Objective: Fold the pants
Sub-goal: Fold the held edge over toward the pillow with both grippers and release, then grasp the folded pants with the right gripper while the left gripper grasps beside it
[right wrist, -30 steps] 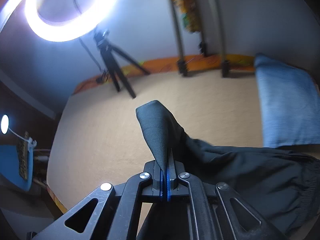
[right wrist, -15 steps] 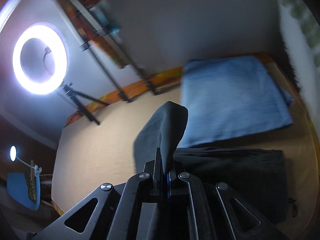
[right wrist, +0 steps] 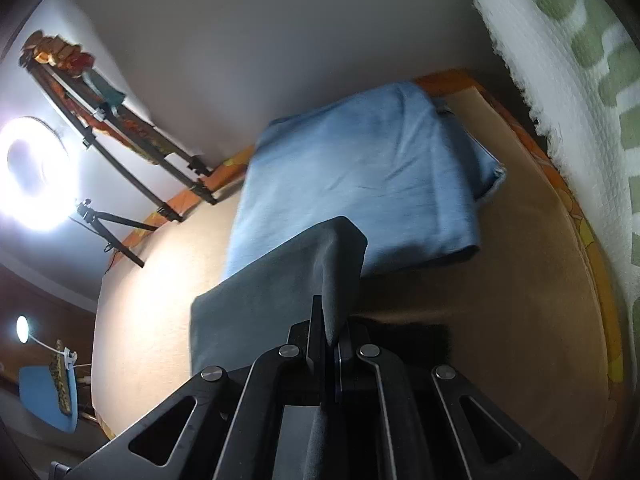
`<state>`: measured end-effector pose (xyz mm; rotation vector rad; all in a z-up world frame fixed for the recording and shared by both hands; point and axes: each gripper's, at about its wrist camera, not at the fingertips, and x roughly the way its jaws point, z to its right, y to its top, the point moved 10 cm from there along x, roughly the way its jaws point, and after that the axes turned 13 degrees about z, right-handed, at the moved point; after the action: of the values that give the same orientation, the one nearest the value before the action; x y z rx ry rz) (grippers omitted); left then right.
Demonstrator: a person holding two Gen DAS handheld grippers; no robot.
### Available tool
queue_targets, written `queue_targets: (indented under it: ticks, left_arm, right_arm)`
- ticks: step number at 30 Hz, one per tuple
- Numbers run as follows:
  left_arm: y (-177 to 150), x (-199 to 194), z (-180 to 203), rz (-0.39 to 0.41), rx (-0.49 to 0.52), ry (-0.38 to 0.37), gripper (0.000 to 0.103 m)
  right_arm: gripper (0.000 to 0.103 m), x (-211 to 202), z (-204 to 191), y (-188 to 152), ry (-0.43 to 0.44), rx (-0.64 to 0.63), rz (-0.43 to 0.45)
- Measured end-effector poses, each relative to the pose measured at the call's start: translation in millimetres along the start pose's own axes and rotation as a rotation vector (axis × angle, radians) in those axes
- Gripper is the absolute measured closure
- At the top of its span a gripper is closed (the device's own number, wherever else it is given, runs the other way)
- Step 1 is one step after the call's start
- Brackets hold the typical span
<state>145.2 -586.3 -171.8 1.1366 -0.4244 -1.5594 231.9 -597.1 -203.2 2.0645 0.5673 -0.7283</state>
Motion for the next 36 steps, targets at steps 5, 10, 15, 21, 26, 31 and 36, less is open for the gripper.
queue_targets:
  ticks: [5,10,15,21,26,31,36]
  left_arm:
    - [-3,10,2,-0.002,0.007,0.010,0.100]
    - [-13,14,10,-0.019,-0.003,-0.006,0.099]
    - [-22,2,11,-0.029,0.036,-0.005,0.087]
    - [-19,-35,10,-0.012,0.065,0.025,0.068]
    - [-9,-96,-21,0.039,0.066,0.105,0.055]
    - [-16,-136,-89,0.038,0.005,0.252,0.051]
    - [-42,-147,-141,-0.013,-0.066,0.344,0.050]
  right_arm:
    - [0.103,12,10,3,0.017,-0.054,-0.015]
    - [0.092,12,22,13,-0.005,-0.075,0.005]
    - [0.074,-20,44,29,-0.040,-0.039,0.085]
    - [0.059,-72,65,23,-0.035,-0.015,0.148]
    - [0.035,-94,61,-3,0.000,-0.060,0.142]
    - [0.020,-88,37,-26,0.040,-0.149,0.103]
    - [0.020,-55,37,-44,0.036,-0.147,0.020]
